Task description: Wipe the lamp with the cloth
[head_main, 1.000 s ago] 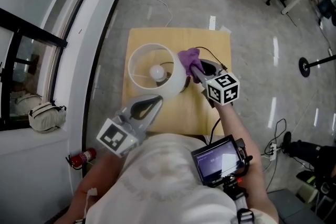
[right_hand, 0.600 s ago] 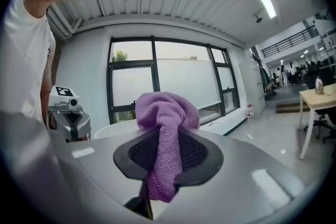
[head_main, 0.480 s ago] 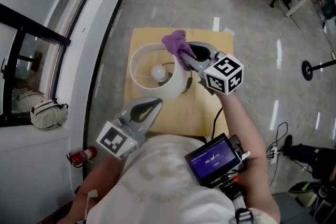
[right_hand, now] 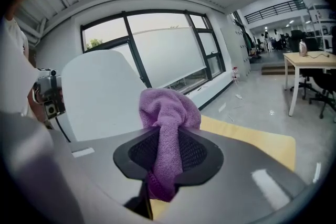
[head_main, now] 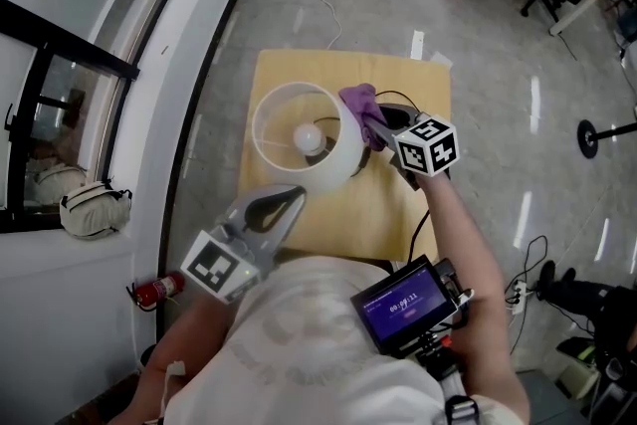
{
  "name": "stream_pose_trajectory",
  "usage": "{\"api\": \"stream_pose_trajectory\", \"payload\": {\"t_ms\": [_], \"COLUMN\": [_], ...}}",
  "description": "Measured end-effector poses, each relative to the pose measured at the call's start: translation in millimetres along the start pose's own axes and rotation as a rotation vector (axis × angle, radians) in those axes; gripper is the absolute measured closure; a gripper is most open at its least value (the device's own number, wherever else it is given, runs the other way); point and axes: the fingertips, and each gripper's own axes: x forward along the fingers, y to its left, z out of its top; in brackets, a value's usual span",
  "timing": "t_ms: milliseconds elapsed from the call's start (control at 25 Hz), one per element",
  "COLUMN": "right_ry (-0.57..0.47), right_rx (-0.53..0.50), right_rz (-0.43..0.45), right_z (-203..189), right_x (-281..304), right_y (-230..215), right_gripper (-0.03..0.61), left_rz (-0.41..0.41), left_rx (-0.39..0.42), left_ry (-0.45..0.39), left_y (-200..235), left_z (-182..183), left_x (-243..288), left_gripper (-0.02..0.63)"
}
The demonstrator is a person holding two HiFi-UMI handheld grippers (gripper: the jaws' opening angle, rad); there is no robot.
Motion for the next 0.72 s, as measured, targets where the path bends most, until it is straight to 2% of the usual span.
{"api": "stream_pose_trajectory", "payload": {"t_ms": [160,360,600,720], "right_ry": [-0.015,-0.112,-0.237,-0.204], "right_rx": [-0.048,-0.152,-0.230,-0.279], "right_rz": [0.037,0.185,0.329,0.399], "right_z": [19,83,163,170], "right_x": [-4,-15,-18,-12], "right_y": [7,42,72,83], "right_gripper": [0.476,0.476,0.476,0.476], "left_rz": [0.007,0.031,0.065,0.083], "left_rx": [0.002,0.005,0.019,0.004], "left_ry": [-0.015,-0.029,-0.068,-0.060], "left_y": [1,5,14,14], "left_z": [2,4,4,3], "left_x": [-2,-9,-17,-19], "left_gripper": [0.614,0.614,0.613,0.614]}}
